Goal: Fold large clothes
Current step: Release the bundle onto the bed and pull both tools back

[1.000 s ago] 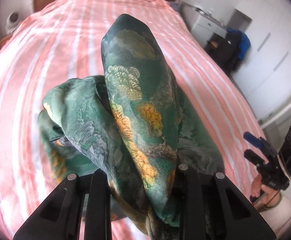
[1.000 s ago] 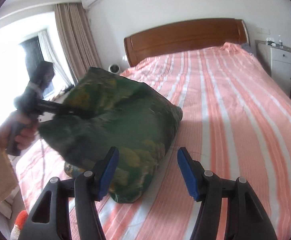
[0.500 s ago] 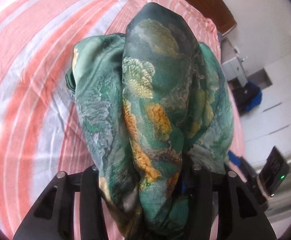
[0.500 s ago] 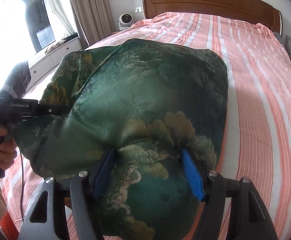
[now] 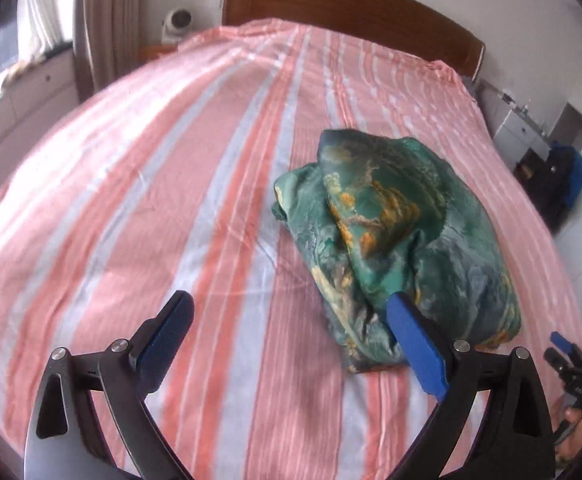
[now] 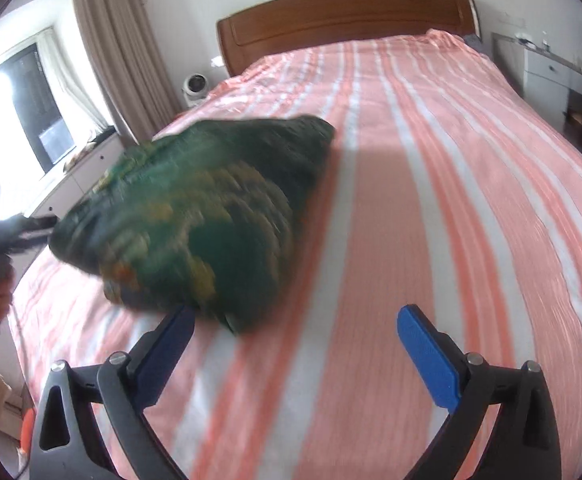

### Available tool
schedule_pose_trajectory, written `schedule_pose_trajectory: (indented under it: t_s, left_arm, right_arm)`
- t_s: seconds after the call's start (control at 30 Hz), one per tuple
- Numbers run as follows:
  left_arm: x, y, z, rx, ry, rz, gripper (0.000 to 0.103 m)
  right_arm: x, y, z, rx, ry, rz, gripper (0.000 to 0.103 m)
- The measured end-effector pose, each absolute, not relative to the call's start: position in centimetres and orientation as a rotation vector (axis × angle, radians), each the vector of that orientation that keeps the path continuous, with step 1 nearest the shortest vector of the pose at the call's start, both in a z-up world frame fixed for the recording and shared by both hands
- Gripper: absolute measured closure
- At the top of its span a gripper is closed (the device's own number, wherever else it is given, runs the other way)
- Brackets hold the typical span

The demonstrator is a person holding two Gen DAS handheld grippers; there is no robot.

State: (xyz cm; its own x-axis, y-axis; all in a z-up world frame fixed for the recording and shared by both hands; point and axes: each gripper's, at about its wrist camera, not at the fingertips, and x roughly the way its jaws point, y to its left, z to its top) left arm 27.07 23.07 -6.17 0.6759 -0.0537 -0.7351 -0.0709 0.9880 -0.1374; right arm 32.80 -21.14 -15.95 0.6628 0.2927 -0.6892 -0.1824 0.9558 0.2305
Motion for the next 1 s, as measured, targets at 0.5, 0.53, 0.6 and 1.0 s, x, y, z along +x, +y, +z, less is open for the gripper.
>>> schedule_pose_trajectory:
  t_s: [0.5,0.53,0.6,1.0]
  left_arm:
    - [21.3,20.5,-1.6,-0.012,0.695,0.202,0.002]
    - [21.3,20.6,-1.7,-0.012,0.697,0.209,0.002]
    - [21.3,20.9,-2.0,-0.009,0.701,0.224,0.002]
    - [22.9,21.1,-12.3,-0.022,0.984,0.213,0.000]
  right_arm:
    - [23.6,-26.3,-16.5,0.163,0.869,0.122,0.002]
    - [23.5,-26.2,-16.7,0.162,0.875,0.125,0.002]
    - [23.4,-25.9,-17.2,0.167,0.893,0.134,0.002]
    - [22.4,-23.4,-18.6,0.078,0.931,0.090,0.002]
